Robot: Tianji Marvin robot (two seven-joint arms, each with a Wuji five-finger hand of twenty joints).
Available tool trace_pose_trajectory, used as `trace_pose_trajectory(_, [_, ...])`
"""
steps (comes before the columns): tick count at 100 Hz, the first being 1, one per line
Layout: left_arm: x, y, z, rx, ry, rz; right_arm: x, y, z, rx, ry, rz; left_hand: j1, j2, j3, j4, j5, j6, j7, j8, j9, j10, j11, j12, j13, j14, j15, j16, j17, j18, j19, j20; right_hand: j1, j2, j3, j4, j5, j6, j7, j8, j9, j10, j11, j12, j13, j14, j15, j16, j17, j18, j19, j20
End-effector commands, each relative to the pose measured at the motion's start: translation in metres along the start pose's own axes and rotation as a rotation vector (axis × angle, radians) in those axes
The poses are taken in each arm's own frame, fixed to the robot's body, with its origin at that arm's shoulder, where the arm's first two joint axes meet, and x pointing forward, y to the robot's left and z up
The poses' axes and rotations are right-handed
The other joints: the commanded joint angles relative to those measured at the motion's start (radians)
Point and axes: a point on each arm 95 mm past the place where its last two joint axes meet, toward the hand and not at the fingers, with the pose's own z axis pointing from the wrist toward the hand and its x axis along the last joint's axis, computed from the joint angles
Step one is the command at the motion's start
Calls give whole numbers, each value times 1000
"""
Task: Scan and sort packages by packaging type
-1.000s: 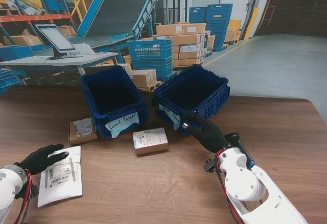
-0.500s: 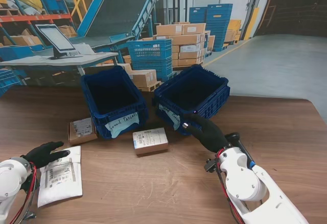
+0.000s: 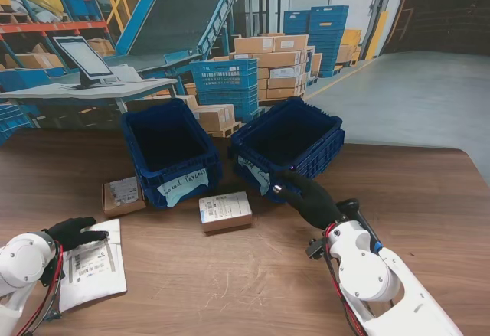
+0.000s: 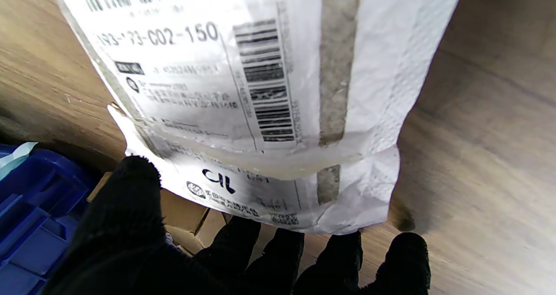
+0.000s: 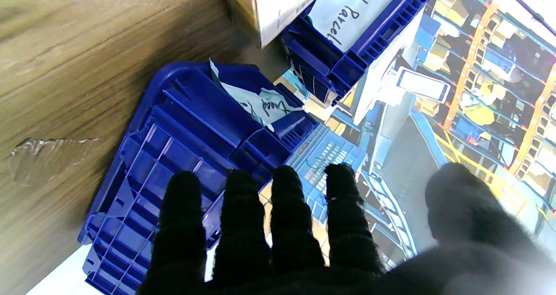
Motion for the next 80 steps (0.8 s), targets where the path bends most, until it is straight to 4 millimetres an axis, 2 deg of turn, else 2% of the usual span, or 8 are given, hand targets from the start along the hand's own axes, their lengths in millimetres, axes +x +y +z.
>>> trace_pose_trajectory(1, [1,7,3,-34,-13,7,2,-4,-1,20,6,6,36,-26,-22,9,-20,38,-19,-1,-15,14,-1,14,40,-5,9,17,4,18,20,13,3,-15,8,2,15,-16,-8,3,8,10,6,9,-8,-1,-5,25,-4,-1,1,12])
trace_pose_trajectory(19, [5,7,8,-36,-34,66,2,-3,-2,19,3,7,58,-131,30,42,38,56,-5,2,76,29,21,55,111,11,42,50,27,34,61,18,3,-16,8,2,16,-16,-7,4,9,10,7,10,-8,-1,-5,25,-4,-2,0,12])
trace_pose_trajectory(32, [6,8,9,-49,-39,97,1,-2,-2,16,-1,9,61,-182,49,41,71,51,8,8,119,26,36,70,145,15,56,61,36,38,73,17,3,-18,7,2,17,-16,-7,4,10,11,7,10,-8,-1,-5,25,-4,-2,0,12])
trace_pose_trajectory(35, [7,8,9,-54,-38,106,1,-2,-2,16,-1,10,5,-219,177,7,82,50,8,17,132,25,29,94,158,15,53,79,35,39,96,-4,4,-18,8,2,17,-16,-7,4,9,10,7,10,-7,0,-4,25,-4,-2,0,13])
trace_pose_trajectory(45, [8,9,10,-63,-36,130,0,-2,-2,16,-3,12,2,-254,209,1,116,43,22,24,176,16,49,106,191,15,72,90,44,42,109,-4,5,-18,8,2,17,-15,-7,4,11,11,8,11,-8,-1,-5,25,-4,-2,0,13])
trace_pose_trajectory(48, [8,9,10,-64,-35,134,0,-2,-2,16,-3,12,-33,-284,305,-24,129,42,26,33,193,13,51,123,202,17,76,103,43,43,122,-11,4,-17,8,2,18,-15,-7,4,10,10,8,11,-8,-1,-5,24,-4,-2,0,13])
trace_pose_trajectory(67, [11,10,12,-65,-39,173,-1,-1,-2,14,-5,13,-38,-389,465,-39,241,7,98,91,316,-11,140,195,319,11,137,167,80,49,192,-1,4,-18,8,1,18,-14,-7,4,10,13,8,11,-9,0,-5,24,-4,-2,-1,13])
trace_pose_trajectory(80, [12,13,14,-59,-43,187,-1,0,-2,11,-8,14,-25,-427,527,-44,312,-29,178,173,386,-35,268,269,409,0,207,249,106,47,262,3,5,-20,9,1,18,-15,-7,4,9,13,7,11,-8,1,-4,25,-3,-1,-1,13])
